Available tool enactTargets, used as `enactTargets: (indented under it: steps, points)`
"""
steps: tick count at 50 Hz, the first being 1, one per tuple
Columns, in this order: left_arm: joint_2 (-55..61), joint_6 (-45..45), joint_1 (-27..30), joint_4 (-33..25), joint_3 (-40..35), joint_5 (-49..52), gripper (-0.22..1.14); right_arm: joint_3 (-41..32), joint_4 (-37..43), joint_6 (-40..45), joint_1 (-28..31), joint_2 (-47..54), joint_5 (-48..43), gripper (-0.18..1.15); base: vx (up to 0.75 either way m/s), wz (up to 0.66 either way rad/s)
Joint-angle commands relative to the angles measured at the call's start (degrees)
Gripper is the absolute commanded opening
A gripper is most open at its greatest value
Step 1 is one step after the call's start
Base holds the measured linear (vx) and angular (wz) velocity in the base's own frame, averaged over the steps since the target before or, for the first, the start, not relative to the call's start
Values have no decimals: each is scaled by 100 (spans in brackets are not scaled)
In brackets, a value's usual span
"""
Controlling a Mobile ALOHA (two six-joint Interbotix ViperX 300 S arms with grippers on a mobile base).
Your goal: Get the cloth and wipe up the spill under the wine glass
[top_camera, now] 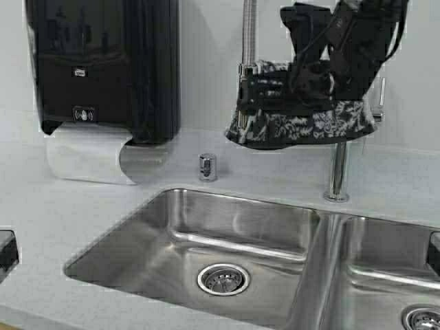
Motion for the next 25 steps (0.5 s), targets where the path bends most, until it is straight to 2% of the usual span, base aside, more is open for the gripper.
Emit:
enactTargets:
  steps: [1, 25]
  points:
    - [-26, -9, 9, 0, -62, -26, 2, -70, 26, -70, 9, 0, -53, 103, 6, 0]
    - [-53, 0, 9, 0, -44, 18, 2, -589, 62, -70, -141, 545, -53, 102, 4, 0]
